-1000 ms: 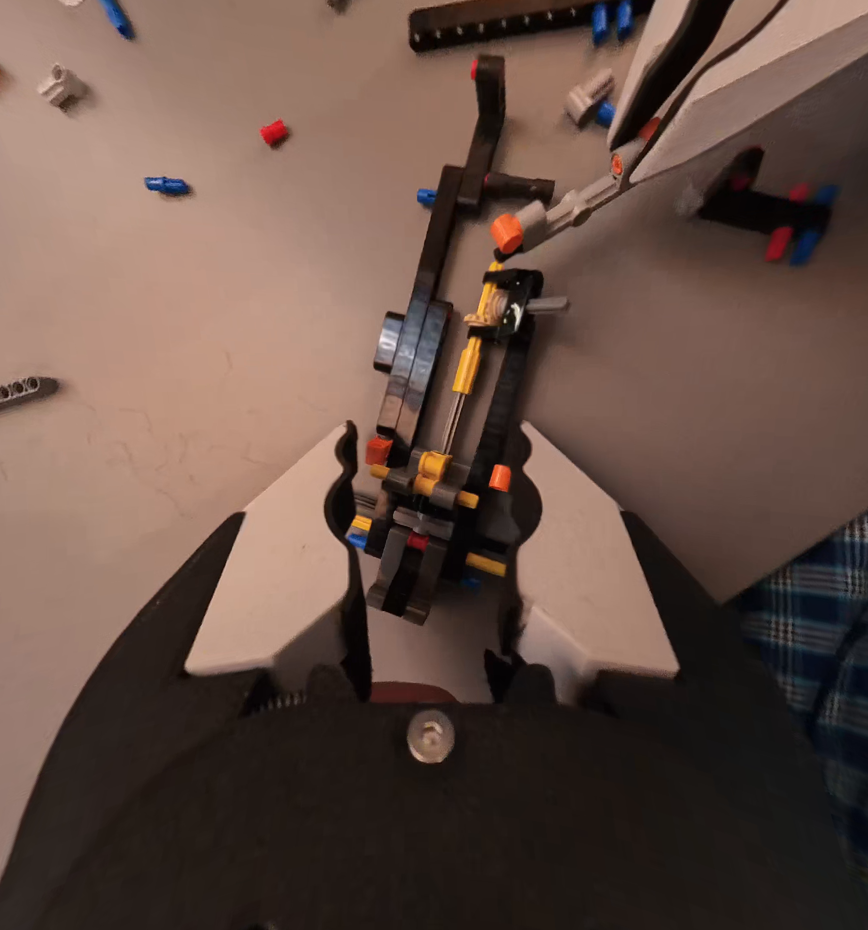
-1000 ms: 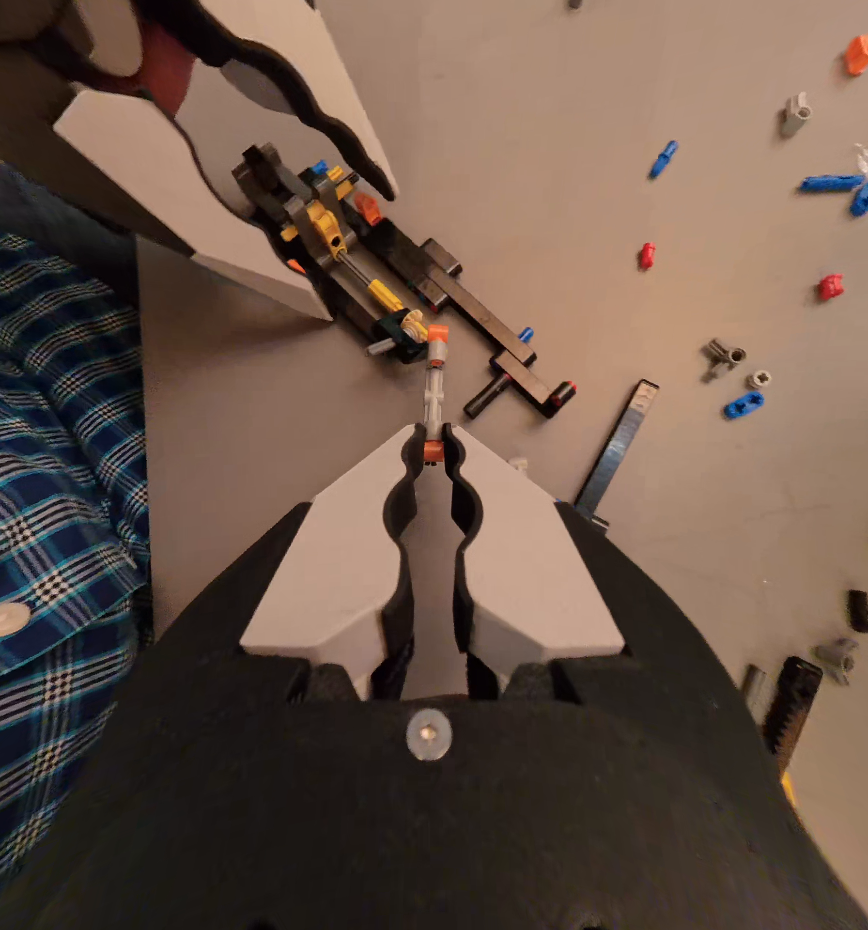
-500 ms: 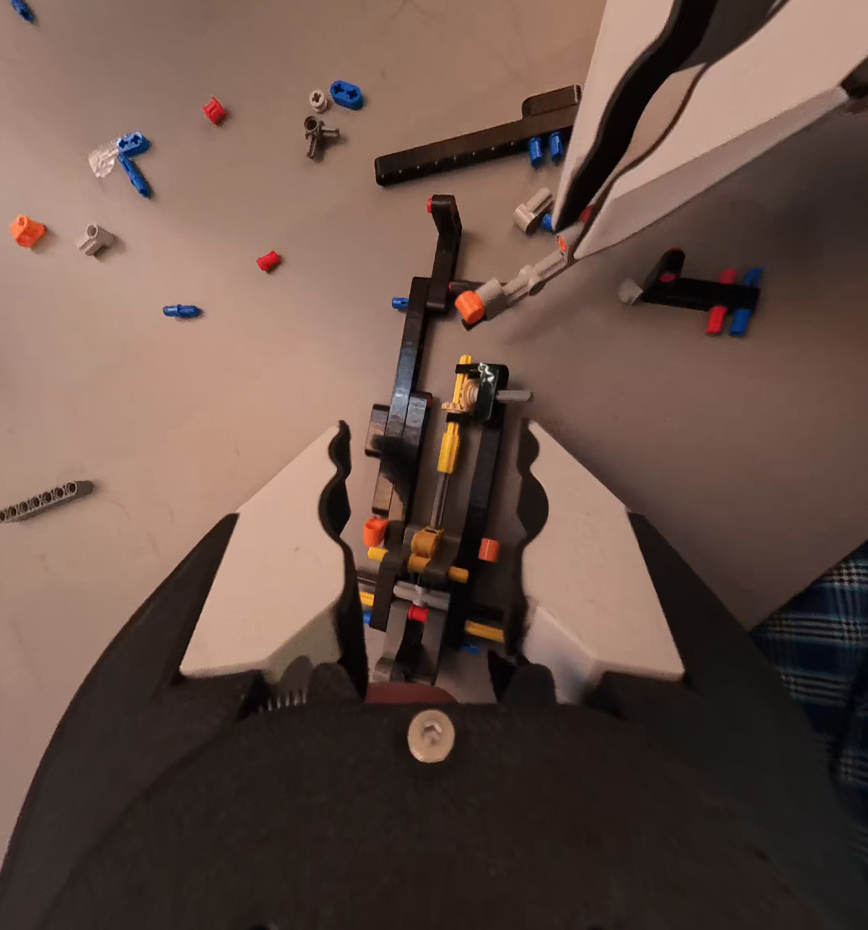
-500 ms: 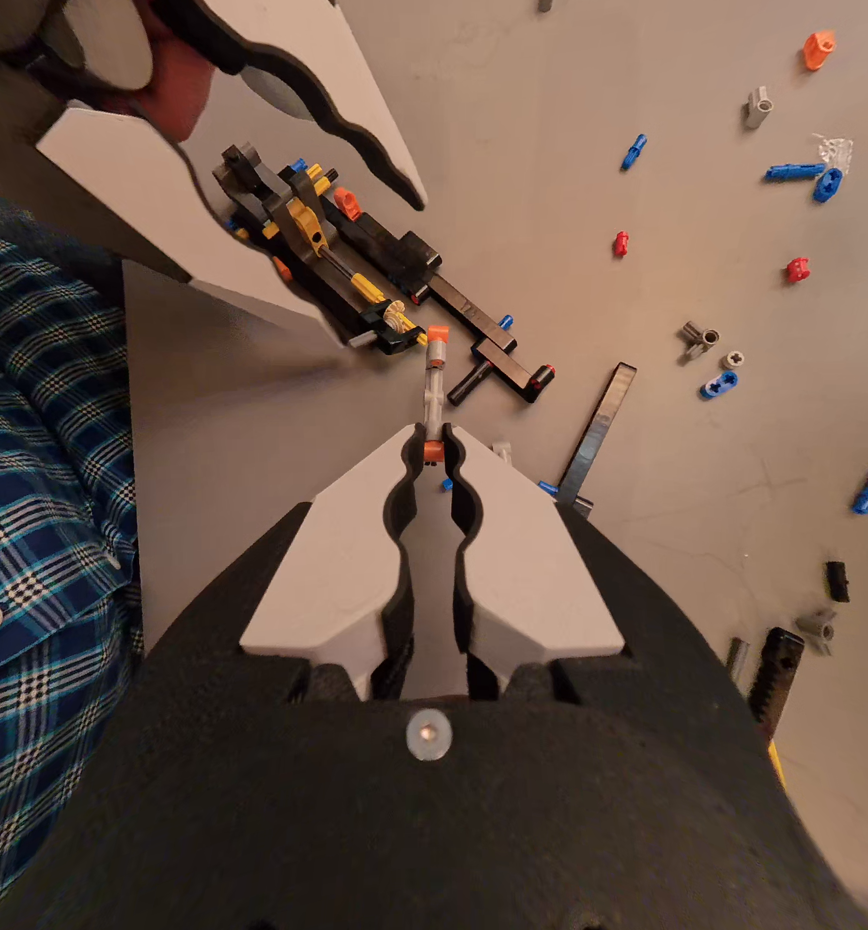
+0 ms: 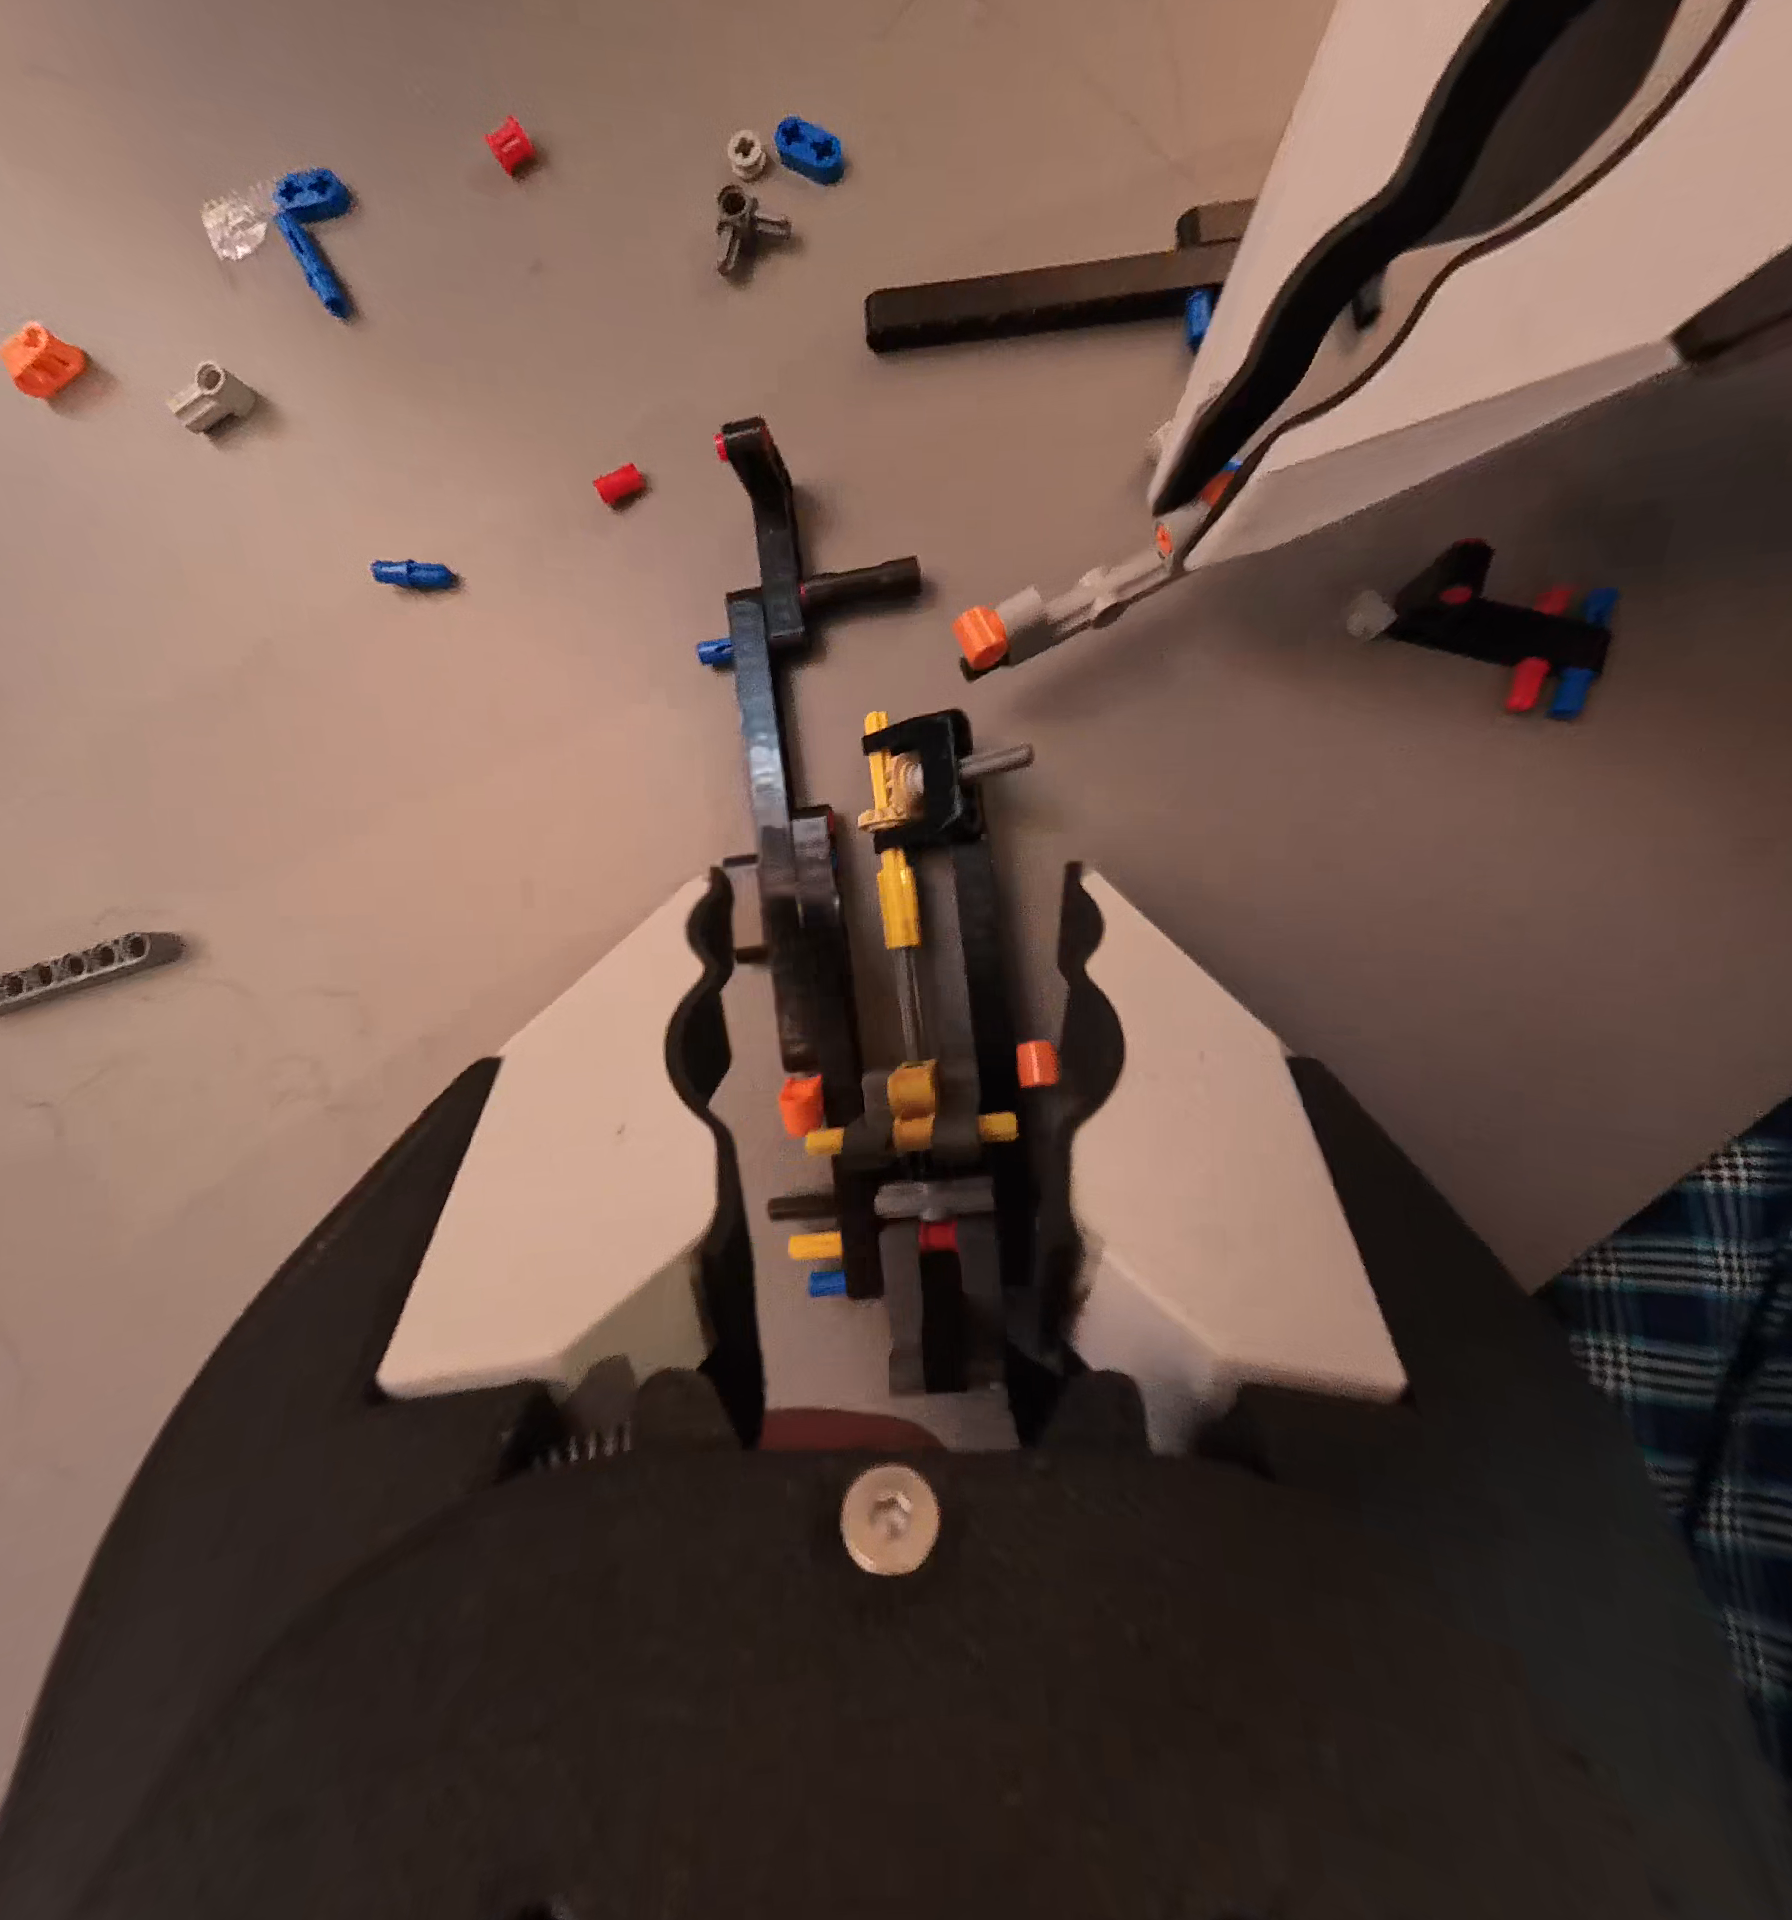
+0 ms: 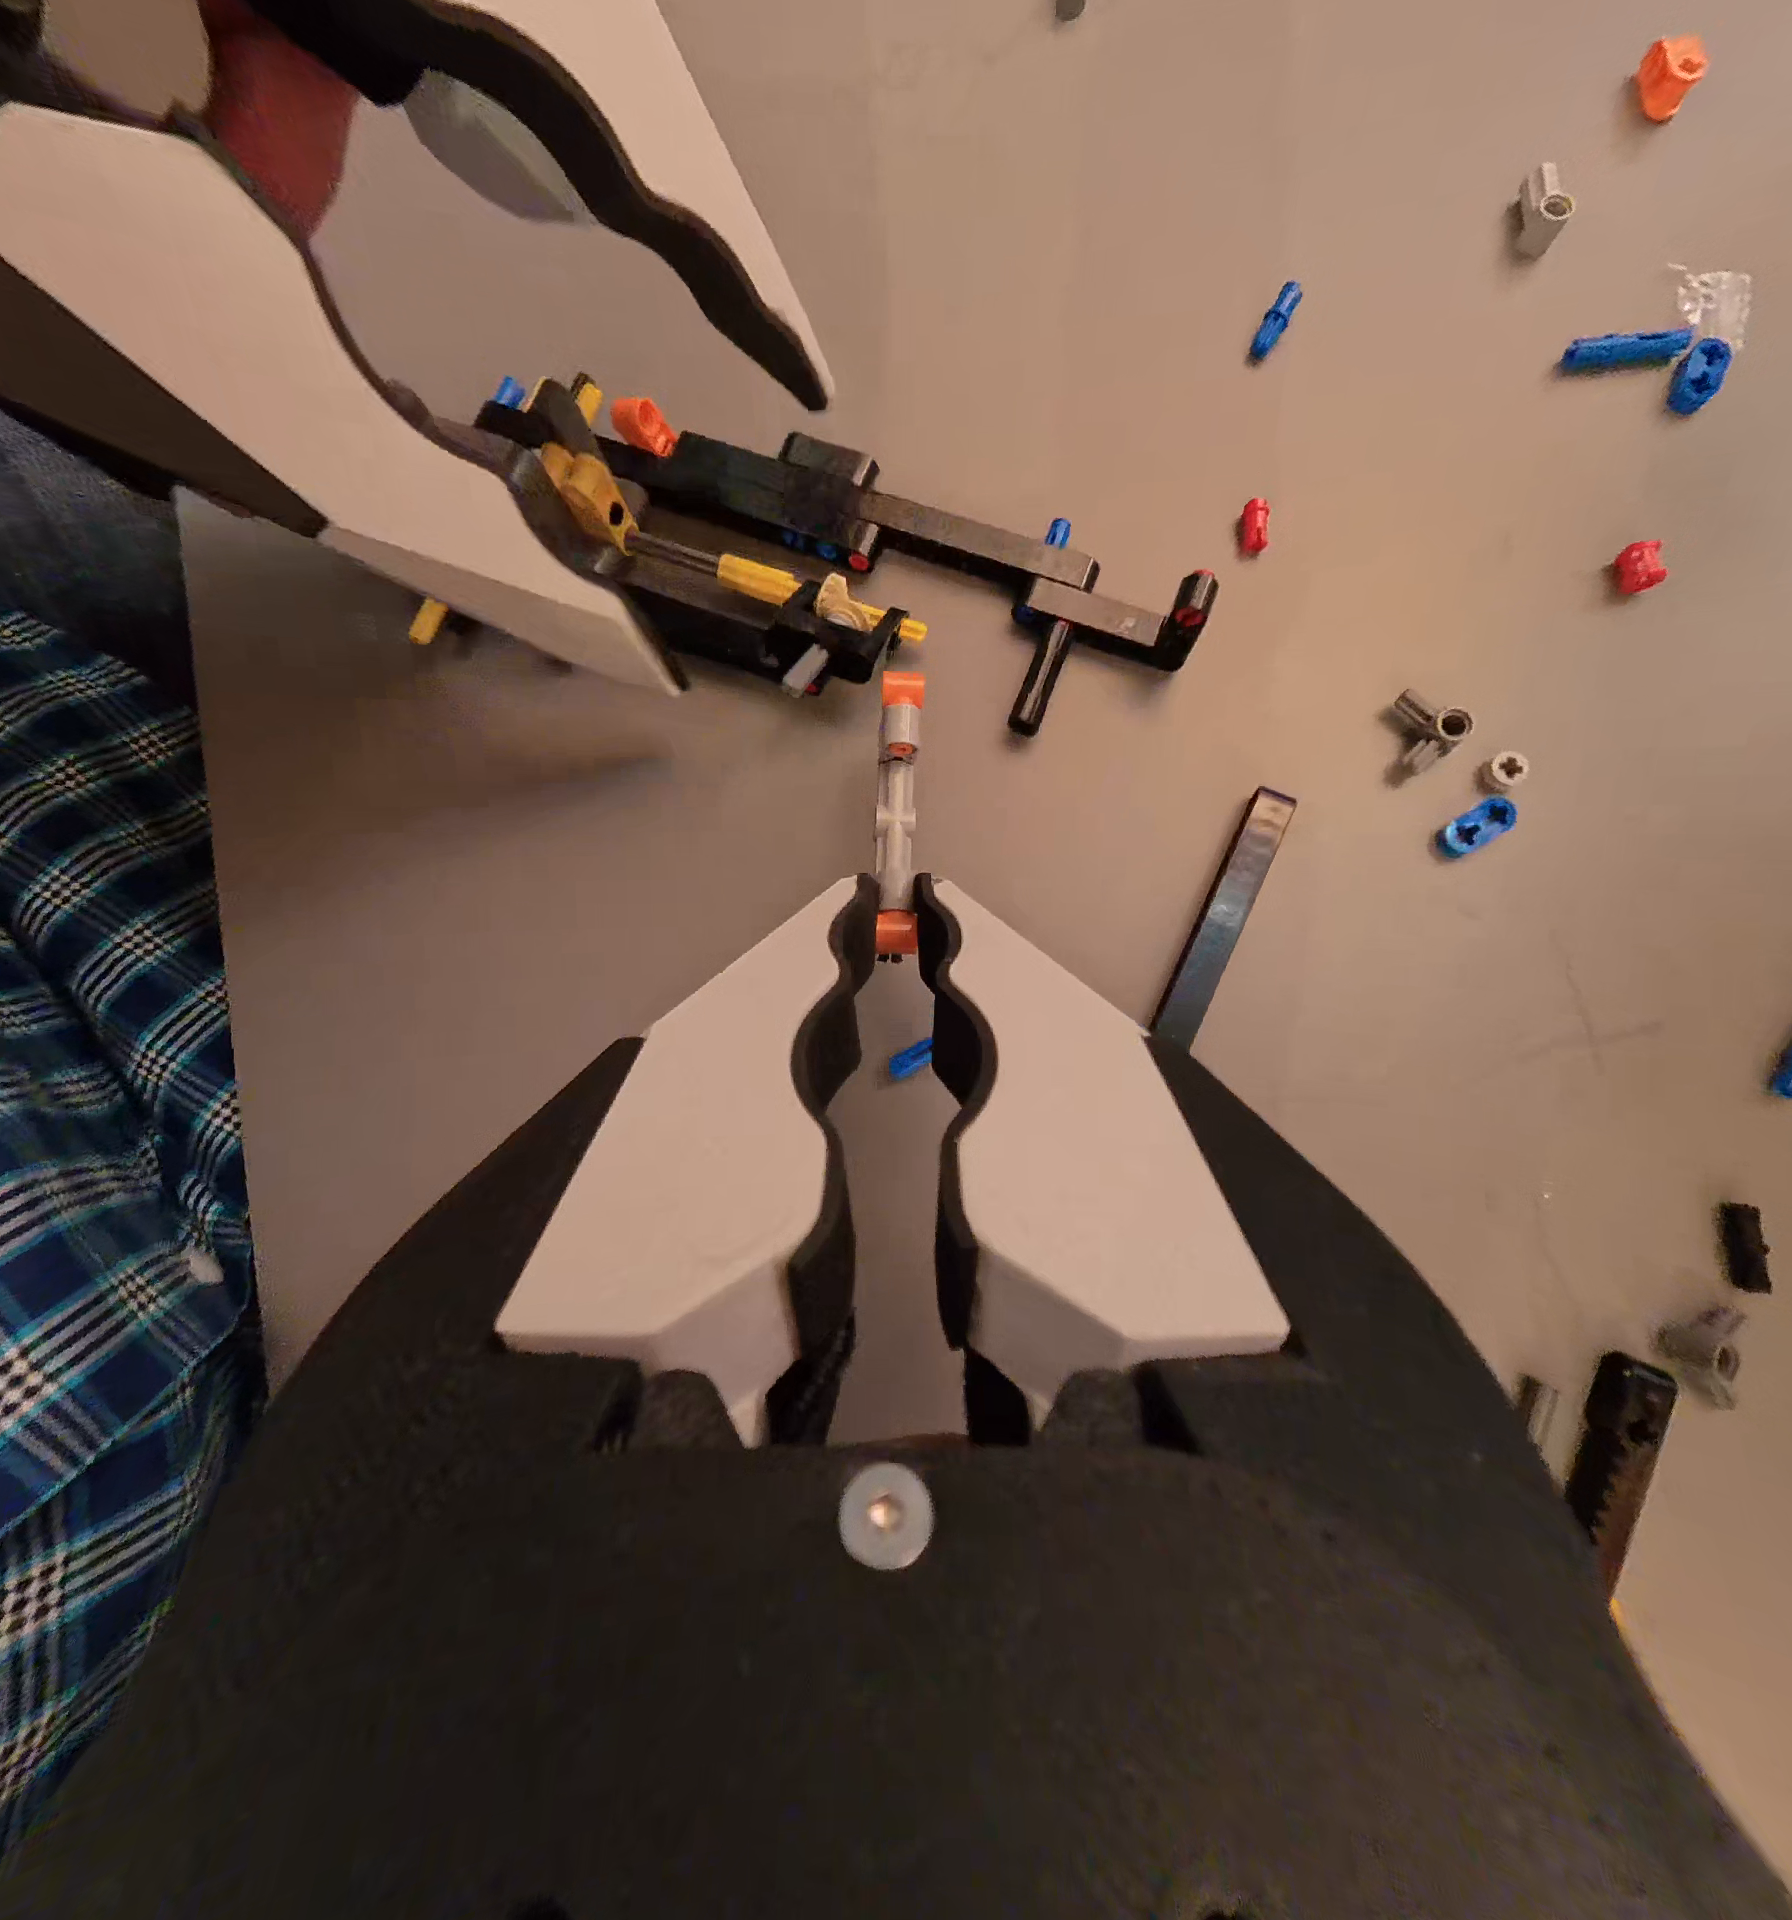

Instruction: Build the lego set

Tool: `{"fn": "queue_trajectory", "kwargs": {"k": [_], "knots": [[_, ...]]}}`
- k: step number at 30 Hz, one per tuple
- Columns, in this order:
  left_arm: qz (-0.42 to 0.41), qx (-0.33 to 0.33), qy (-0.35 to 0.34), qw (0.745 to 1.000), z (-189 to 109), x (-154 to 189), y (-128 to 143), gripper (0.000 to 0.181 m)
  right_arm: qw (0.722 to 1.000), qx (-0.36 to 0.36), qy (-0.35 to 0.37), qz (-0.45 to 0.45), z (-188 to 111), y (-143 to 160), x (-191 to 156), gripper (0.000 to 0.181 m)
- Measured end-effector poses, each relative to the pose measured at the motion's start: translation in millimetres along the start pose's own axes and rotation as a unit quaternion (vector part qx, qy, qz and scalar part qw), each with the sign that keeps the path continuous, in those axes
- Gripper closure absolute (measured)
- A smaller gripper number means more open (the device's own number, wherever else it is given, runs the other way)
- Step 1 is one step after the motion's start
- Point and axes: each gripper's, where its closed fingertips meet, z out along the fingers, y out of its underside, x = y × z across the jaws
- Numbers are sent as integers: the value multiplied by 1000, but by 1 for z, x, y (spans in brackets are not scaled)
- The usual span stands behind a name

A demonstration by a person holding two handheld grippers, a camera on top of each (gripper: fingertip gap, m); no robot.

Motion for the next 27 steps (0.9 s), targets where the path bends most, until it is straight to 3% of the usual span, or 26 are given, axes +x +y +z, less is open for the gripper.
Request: {"fn": "queue_trajectory", "kwargs": {"k": [4,8,27], "knots": [[6,-20,2,1000,-3,-9,14,109,1000,-9,9,5,10,-5,5,177],[20,-34,15,999,4,-6,23,114,1000,-22,18,9,22,-8,10,177],[3,-11,-8,1000,8,-3,20,123,999,-8,32,36,35,-22,16,177]]}}
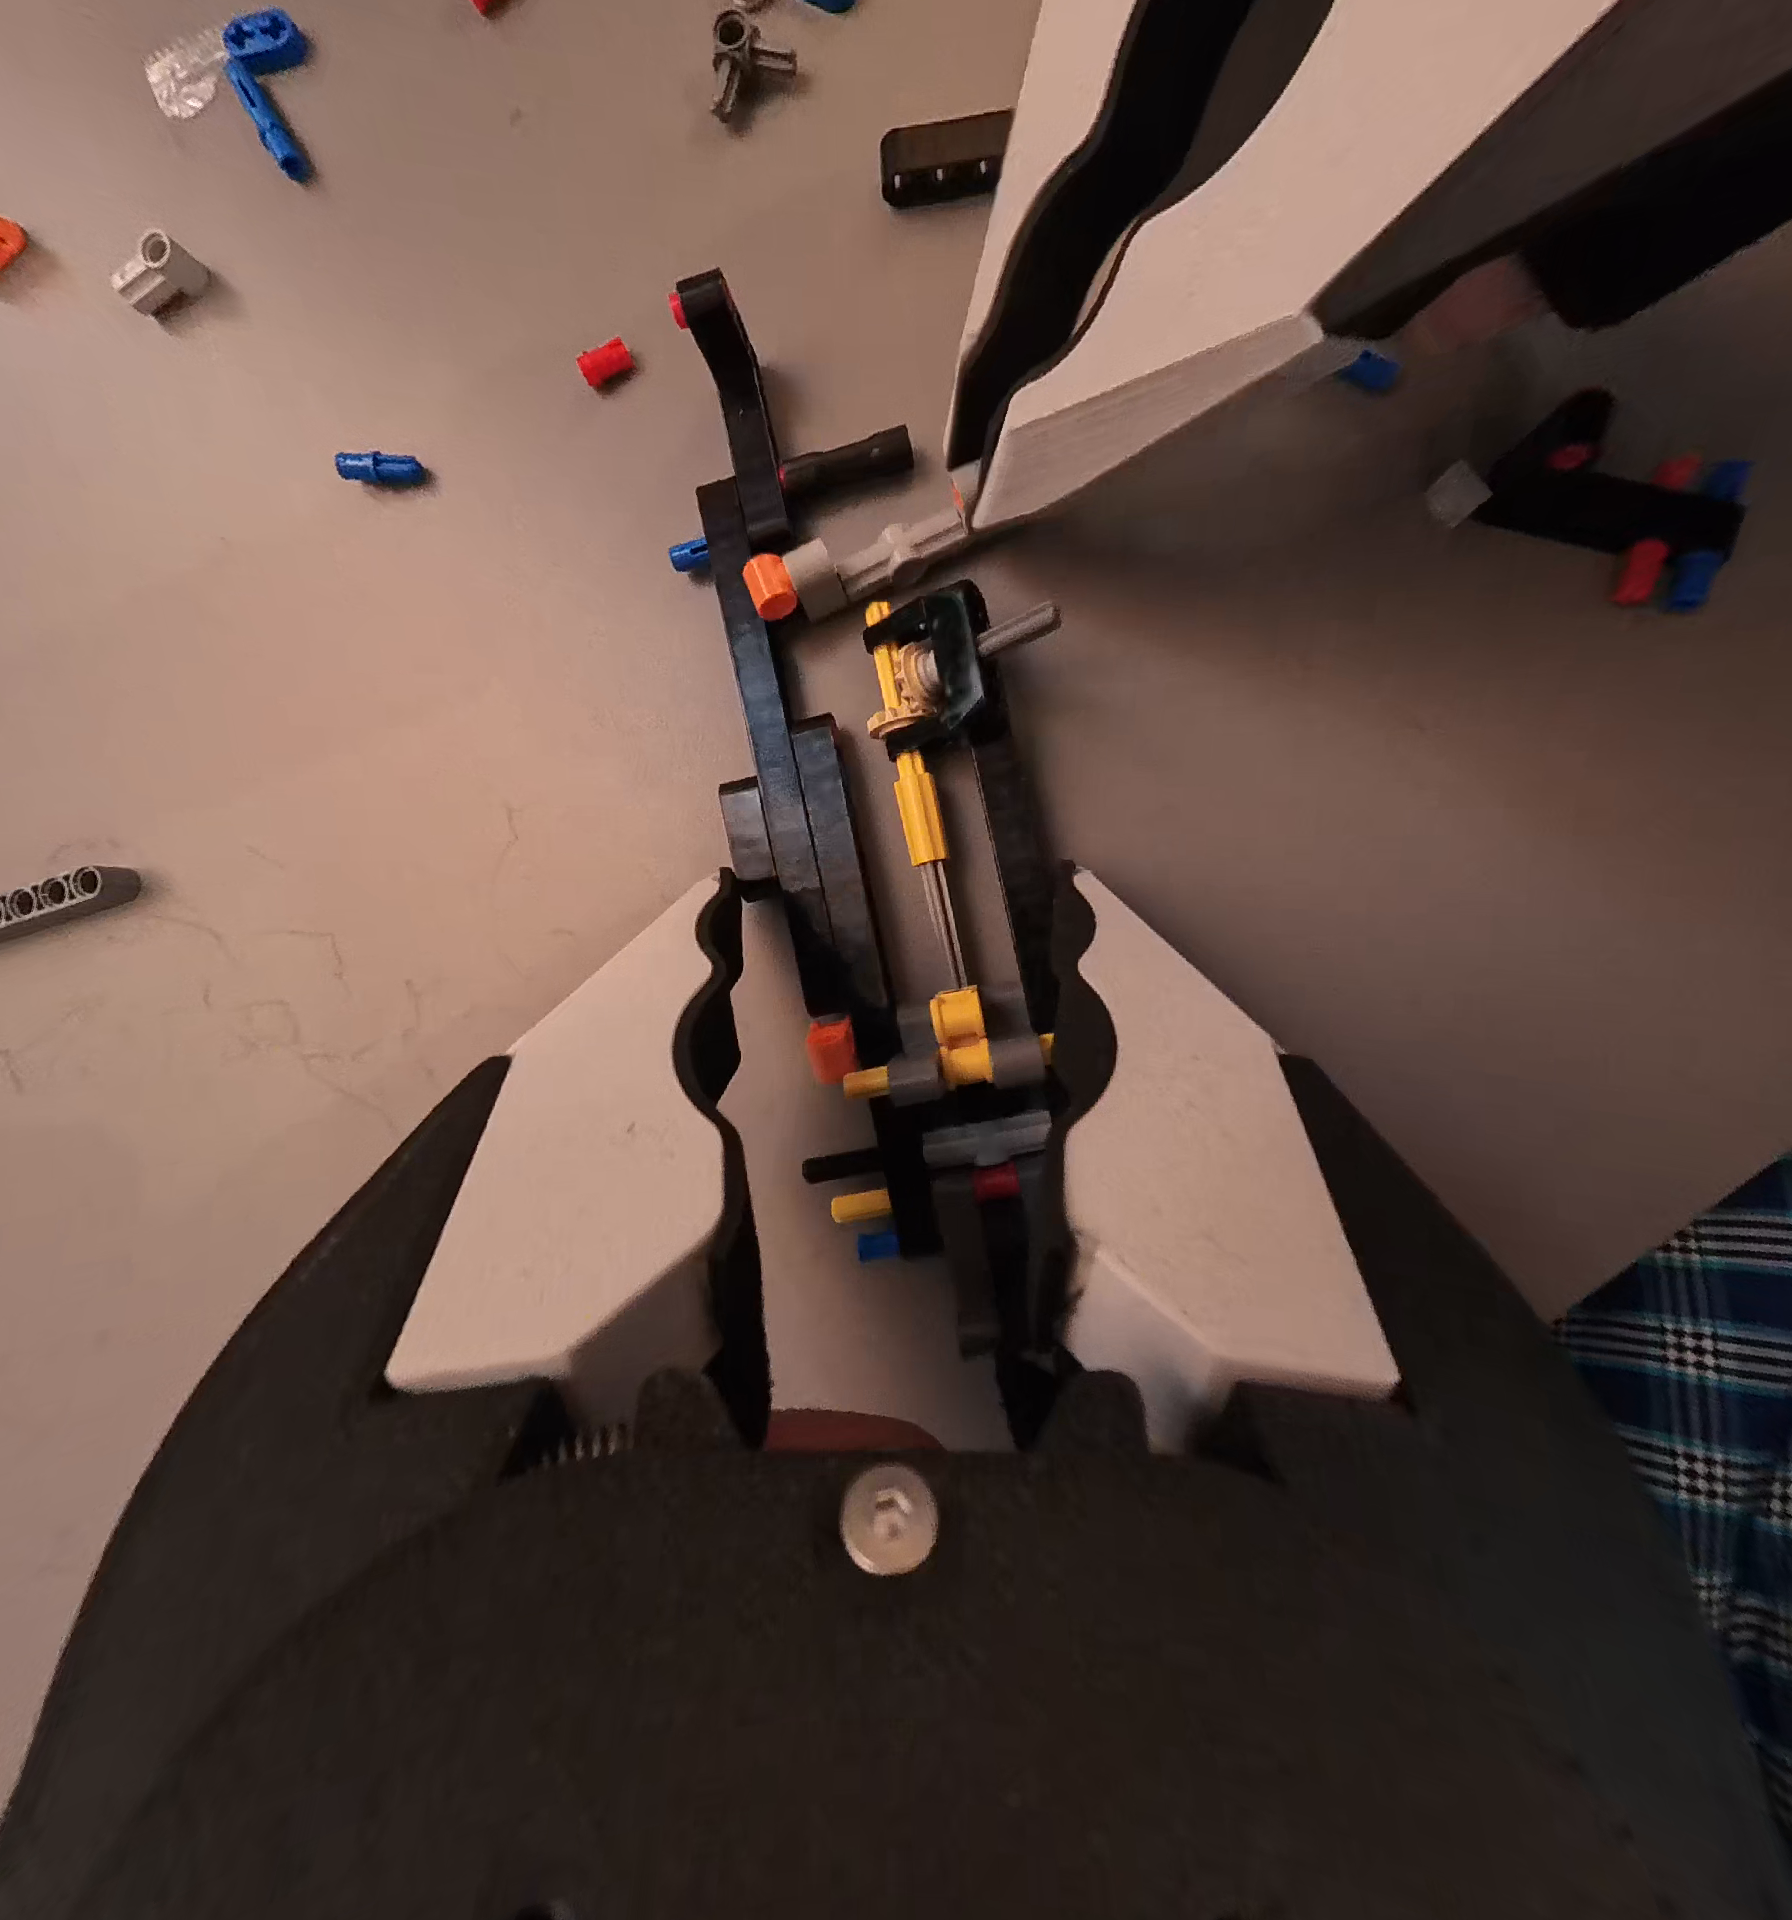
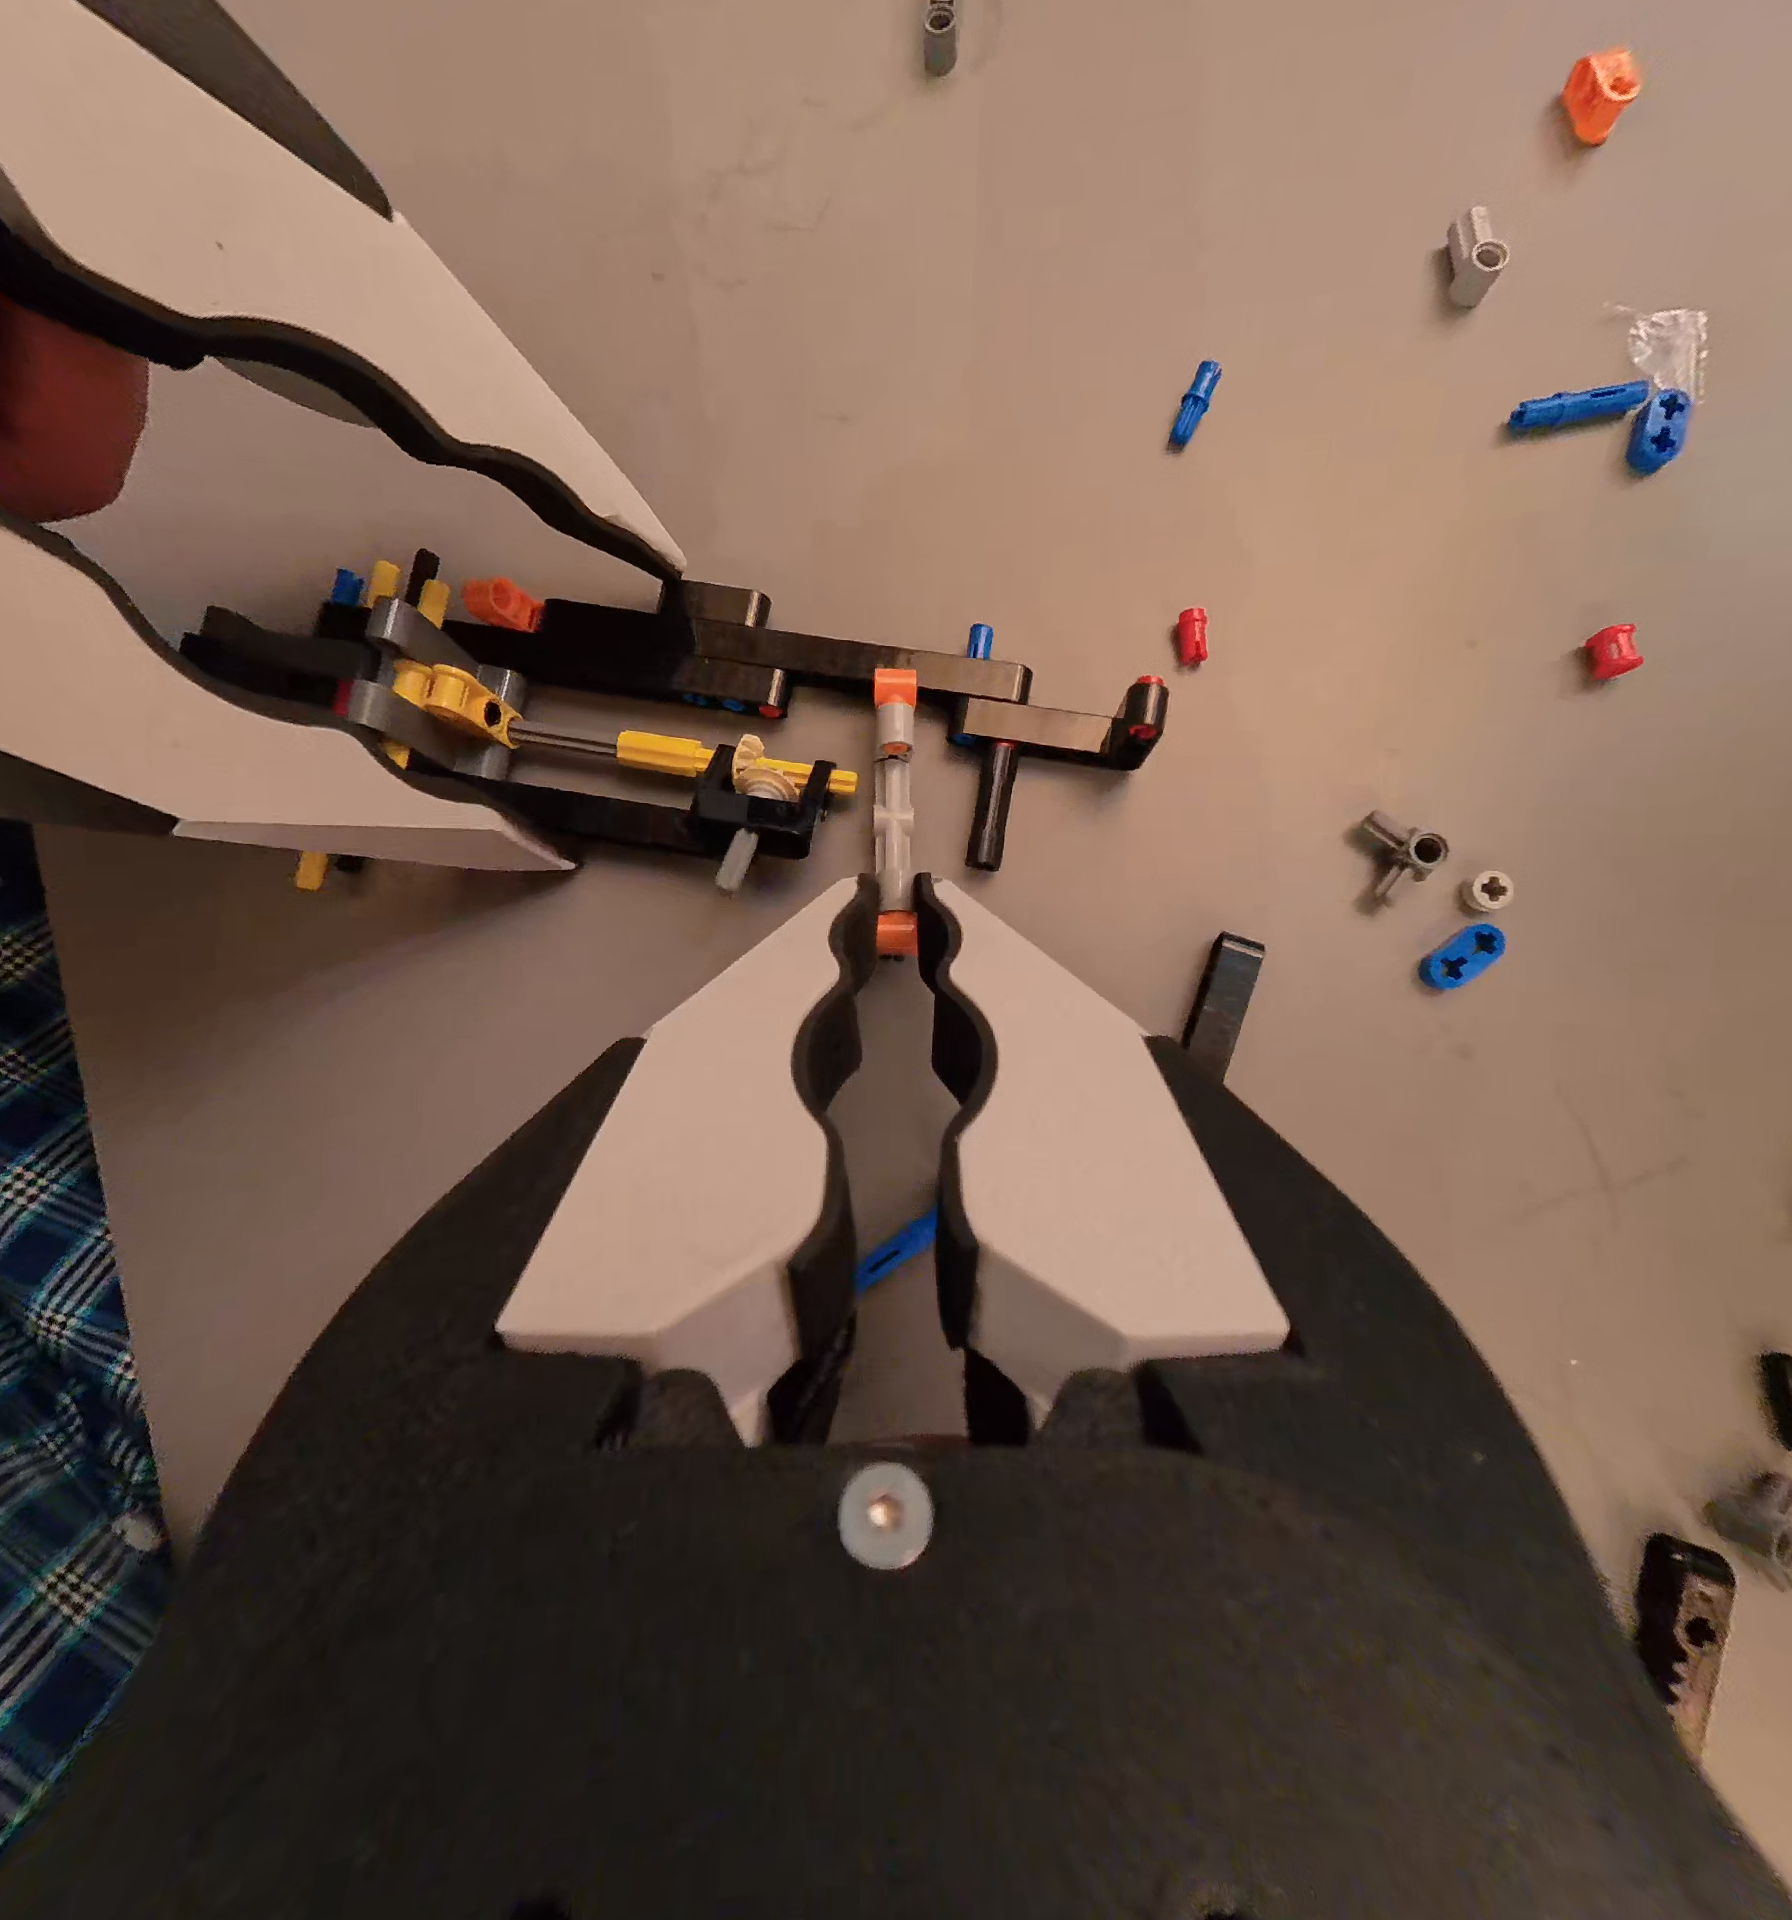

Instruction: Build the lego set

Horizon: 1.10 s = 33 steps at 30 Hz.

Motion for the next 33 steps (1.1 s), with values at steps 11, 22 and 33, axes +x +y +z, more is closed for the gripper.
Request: {"fn": "queue_trajectory", "kwargs": {"k": [11,22,33], "knots": [[34,44,-31,998,-9,-3,-25,127,1000,3,9,-8,2,-2,2,177],[49,26,-25,998,8,4,-30,168,1000,8,3,-8,3,-5,2,177],[21,47,-2,999,7,5,-31,170,1000,15,5,-14,7,-9,1,177]]}}
